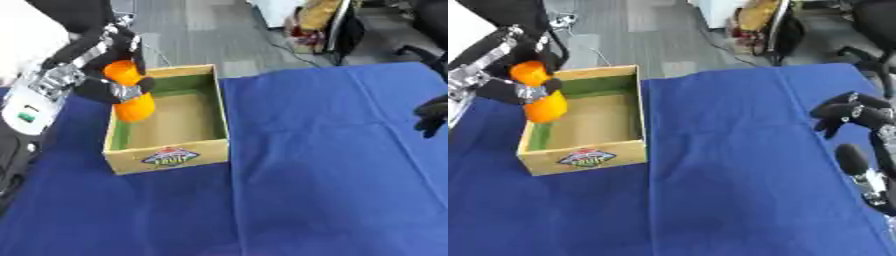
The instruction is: Pick up objects on the table and place them in the box.
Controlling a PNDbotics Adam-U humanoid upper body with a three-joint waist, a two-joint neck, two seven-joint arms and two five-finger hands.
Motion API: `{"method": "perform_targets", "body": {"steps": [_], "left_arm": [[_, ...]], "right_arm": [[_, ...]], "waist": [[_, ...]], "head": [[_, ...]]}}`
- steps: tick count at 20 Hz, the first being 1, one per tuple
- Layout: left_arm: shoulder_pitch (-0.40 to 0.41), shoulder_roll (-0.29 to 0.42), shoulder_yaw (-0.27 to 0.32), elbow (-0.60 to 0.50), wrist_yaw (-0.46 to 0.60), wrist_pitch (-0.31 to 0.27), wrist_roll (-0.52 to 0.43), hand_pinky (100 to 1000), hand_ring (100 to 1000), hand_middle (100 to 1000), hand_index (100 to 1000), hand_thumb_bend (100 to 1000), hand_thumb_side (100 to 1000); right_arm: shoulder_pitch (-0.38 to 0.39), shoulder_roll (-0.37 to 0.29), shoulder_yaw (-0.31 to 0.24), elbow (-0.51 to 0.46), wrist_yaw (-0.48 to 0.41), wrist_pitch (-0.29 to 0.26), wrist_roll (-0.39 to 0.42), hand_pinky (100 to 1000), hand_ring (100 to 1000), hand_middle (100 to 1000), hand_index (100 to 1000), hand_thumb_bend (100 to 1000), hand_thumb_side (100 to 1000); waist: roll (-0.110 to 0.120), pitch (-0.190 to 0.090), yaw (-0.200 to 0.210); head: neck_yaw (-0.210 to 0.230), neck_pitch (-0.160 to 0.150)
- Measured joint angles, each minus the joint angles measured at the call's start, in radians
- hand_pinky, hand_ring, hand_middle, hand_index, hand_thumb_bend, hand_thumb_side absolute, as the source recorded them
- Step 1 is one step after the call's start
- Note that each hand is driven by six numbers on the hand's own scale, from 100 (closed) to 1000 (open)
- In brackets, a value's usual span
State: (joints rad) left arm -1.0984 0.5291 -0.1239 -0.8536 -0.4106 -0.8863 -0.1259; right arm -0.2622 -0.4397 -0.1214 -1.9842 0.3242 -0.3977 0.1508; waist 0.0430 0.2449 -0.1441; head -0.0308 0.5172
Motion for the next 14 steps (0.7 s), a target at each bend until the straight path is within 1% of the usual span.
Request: {"method": "perform_targets", "body": {"steps": [2, 3, 4, 5, 6, 7, 8, 9, 10, 11, 12, 13, 14], "left_arm": [[-0.008, 0.0, 0.015, 0.024, -0.047, -0.012, 0.05, 100, 100, 203, 110, 414, 330], [-0.012, 0.0, 0.021, 0.033, -0.073, -0.015, 0.075, 100, 100, 247, 125, 414, 330], [-0.015, 0.0, 0.027, 0.042, -0.1, -0.017, 0.101, 100, 195, 386, 181, 442, 348], [-0.016, 0.0, 0.034, 0.051, -0.129, -0.017, 0.127, 100, 233, 408, 192, 452, 349], [-0.016, 0.0, 0.039, 0.06, -0.16, -0.015, 0.154, 410, 472, 570, 388, 457, 415], [-0.018, 0.001, 0.045, 0.069, -0.195, -0.01, 0.181, 621, 633, 704, 511, 494, 463], [-0.02, 0.001, 0.05, 0.076, -0.232, -0.002, 0.208, 762, 756, 789, 598, 531, 520], [-0.023, 0.001, 0.053, 0.084, -0.273, 0.009, 0.234, 819, 805, 824, 632, 548, 547], [-0.026, 0.001, 0.054, 0.089, -0.313, 0.021, 0.258, 1000, 978, 950, 750, 617, 692], [-0.028, 0.001, 0.054, 0.095, -0.353, 0.034, 0.279, 1000, 978, 950, 750, 617, 692], [-0.03, 0.001, 0.054, 0.101, -0.39, 0.048, 0.298, 1000, 1000, 1000, 836, 667, 920], [-0.033, 0.001, 0.054, 0.106, -0.425, 0.061, 0.314, 1000, 1000, 1000, 844, 667, 946], [-0.035, 0.001, 0.054, 0.109, -0.458, 0.073, 0.326, 1000, 1000, 1000, 875, 681, 1000]], "right_arm": [[-0.015, -0.002, 0.003, 0.0, -0.007, -0.001, 0.006, 373, 490, 595, 687, 486, 1000], [-0.022, -0.005, 0.005, 0.0, -0.01, -0.001, 0.008, 373, 490, 595, 687, 486, 1000], [-0.028, -0.009, 0.005, 0.0, -0.014, -0.001, 0.011, 373, 490, 595, 688, 486, 1000], [-0.032, -0.01, 0.005, 0.0, -0.016, -0.001, 0.014, 373, 490, 595, 688, 486, 1000], [-0.037, -0.011, 0.006, 0.0, -0.018, 0.0, 0.016, 373, 490, 595, 688, 486, 1000], [-0.04, -0.014, 0.006, 0.0, -0.02, 0.0, 0.019, 373, 490, 595, 688, 486, 1000], [-0.045, -0.017, 0.006, 0.0, -0.023, -0.001, 0.021, 373, 490, 595, 688, 487, 1000], [-0.048, -0.017, 0.007, 0.0, -0.024, 0.0, 0.024, 373, 490, 595, 688, 487, 1000], [-0.05, -0.017, 0.008, 0.0, -0.024, 0.0, 0.025, 373, 490, 595, 688, 487, 1000], [-0.052, -0.017, 0.008, 0.0, -0.025, 0.001, 0.026, 373, 490, 595, 688, 487, 1000], [-0.053, -0.017, 0.008, 0.0, -0.027, 0.001, 0.026, 373, 490, 595, 688, 491, 1000], [-0.053, -0.017, 0.008, 0.0, -0.027, 0.001, 0.026, 373, 490, 595, 688, 487, 1000], [-0.053, -0.017, 0.008, 0.0, -0.027, 0.001, 0.026, 373, 490, 595, 688, 486, 1000]], "waist": [[0.008, 0.01, -0.013], [0.012, 0.015, -0.018], [0.015, 0.018, -0.022], [0.018, 0.019, -0.025], [0.02, 0.02, -0.028], [0.021, 0.022, -0.029], [0.022, 0.025, -0.03], [0.023, 0.026, -0.032], [0.024, 0.026, -0.032], [0.024, 0.026, -0.032], [0.024, 0.026, -0.032], [0.024, 0.026, -0.032], [0.024, 0.026, -0.032]], "head": [[0.01, -0.016], [0.015, -0.022], [0.018, -0.026], [0.022, -0.03], [0.023, -0.034], [0.023, -0.035], [0.024, -0.035], [0.024, -0.035], [0.024, -0.035], [0.024, -0.035], [0.025, -0.035], [0.025, -0.035], [0.025, -0.035]]}}
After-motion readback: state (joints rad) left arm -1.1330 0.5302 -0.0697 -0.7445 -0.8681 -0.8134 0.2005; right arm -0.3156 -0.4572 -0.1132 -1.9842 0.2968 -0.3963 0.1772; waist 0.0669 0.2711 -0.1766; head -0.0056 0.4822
